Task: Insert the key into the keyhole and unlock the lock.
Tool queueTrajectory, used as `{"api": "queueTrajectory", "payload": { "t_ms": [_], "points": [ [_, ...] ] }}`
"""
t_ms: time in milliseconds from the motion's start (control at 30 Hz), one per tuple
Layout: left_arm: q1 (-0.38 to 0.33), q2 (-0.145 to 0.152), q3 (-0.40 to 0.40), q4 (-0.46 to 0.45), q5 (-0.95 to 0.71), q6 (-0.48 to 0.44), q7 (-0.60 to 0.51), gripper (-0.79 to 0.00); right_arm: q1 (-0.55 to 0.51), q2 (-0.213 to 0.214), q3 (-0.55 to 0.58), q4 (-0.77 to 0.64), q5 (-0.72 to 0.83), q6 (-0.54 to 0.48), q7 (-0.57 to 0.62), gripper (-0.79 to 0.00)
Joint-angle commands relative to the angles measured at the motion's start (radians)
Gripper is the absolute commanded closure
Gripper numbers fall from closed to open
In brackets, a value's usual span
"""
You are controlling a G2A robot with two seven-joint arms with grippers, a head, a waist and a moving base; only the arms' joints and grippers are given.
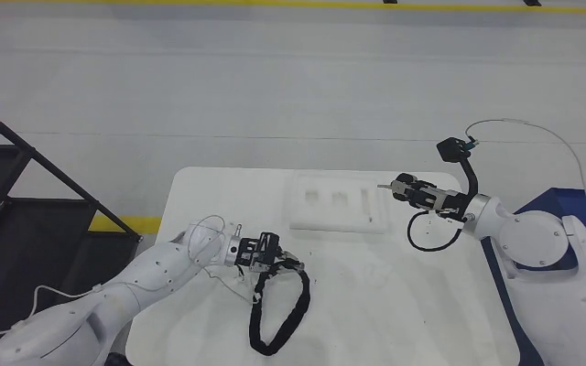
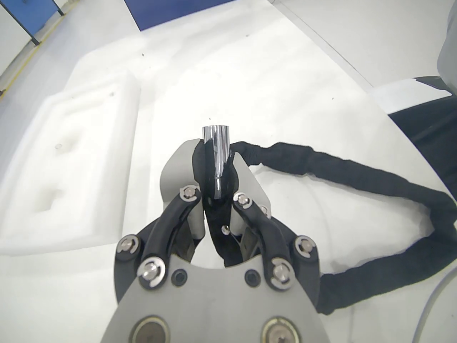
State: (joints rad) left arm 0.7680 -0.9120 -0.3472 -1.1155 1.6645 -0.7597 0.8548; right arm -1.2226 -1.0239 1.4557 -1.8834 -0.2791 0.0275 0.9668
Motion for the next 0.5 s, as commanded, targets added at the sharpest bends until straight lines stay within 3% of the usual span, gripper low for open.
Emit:
{"api": "queueTrajectory", "payload": {
  "t_ms": [0, 167, 467],
  "points": [
    [0.019, 0.018, -0.022, -0.043, -0.005, 0.01, -0.006, 0.0, 0.0, 0.0, 0.0, 0.0, 0.0, 0.0, 0.0, 0.0],
    [0.066, 0.056, -0.086, -0.156, -0.044, 0.035, -0.032, 0.0, -0.012, 0.001, -0.023, -0.02, 0.0, -0.011, 0.028, 0.0],
    [0.136, 0.106, -0.214, -0.356, -0.133, 0.082, -0.12, 0.0, -0.02, 0.014, -0.061, -0.168, 0.036, -0.02, 0.227, 0.0]
  ]
}}
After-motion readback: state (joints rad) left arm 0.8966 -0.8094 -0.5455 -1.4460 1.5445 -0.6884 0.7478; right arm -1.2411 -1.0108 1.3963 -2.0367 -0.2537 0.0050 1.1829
